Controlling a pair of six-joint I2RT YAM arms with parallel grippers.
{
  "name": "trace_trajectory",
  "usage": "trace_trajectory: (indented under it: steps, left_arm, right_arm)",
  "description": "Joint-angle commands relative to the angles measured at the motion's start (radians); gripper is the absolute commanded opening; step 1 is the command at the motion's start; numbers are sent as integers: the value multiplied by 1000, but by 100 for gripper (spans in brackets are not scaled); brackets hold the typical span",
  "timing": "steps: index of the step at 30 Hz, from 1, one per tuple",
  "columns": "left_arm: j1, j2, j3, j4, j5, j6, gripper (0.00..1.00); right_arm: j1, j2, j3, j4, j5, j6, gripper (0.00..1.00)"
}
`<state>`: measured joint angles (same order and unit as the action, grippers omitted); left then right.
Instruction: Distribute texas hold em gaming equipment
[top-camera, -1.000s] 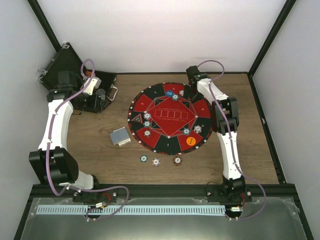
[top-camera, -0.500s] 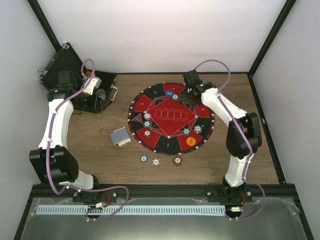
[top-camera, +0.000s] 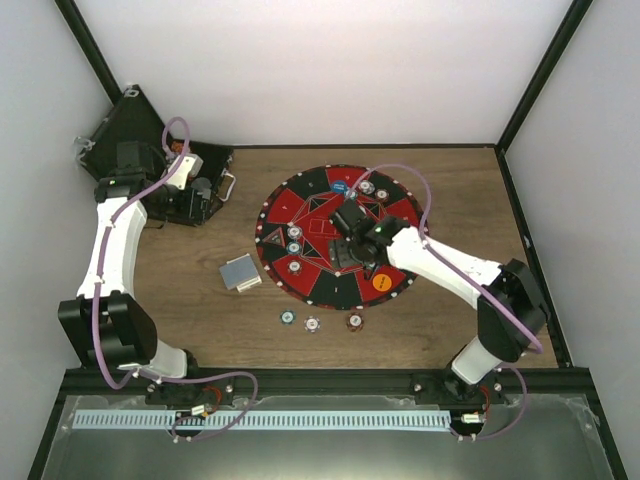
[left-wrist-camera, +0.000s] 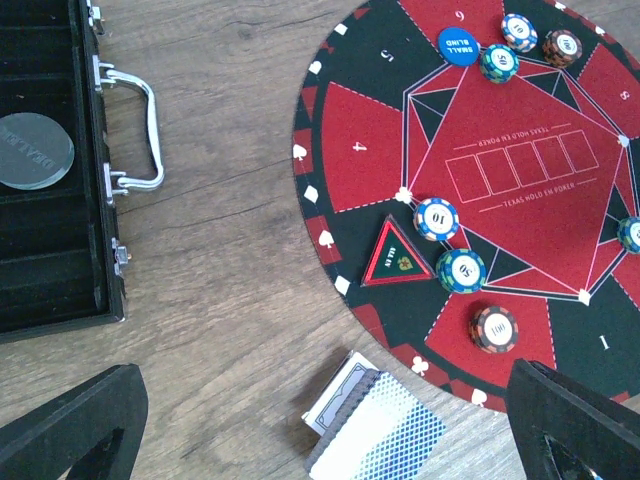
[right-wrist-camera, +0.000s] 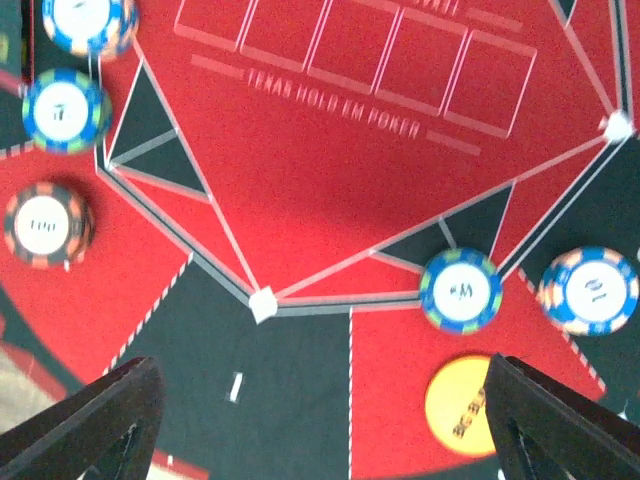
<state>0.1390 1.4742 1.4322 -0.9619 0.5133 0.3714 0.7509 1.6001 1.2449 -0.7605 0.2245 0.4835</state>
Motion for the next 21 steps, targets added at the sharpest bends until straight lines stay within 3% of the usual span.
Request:
trace_trajectory:
  steps: [1, 11, 21]
  left_arm:
    - [5, -17, 3, 4, 12, 4, 100]
    - [4, -25, 10, -6, 12, 0, 100]
    - [4, -41, 10, -13, 7, -2, 100]
  right_arm:
    - [75, -74, -63, -18, 24, 77, 90]
    - [211, -168, -237, -12, -51, 130, 94]
    - [289, -160, -352, 22, -96, 167, 94]
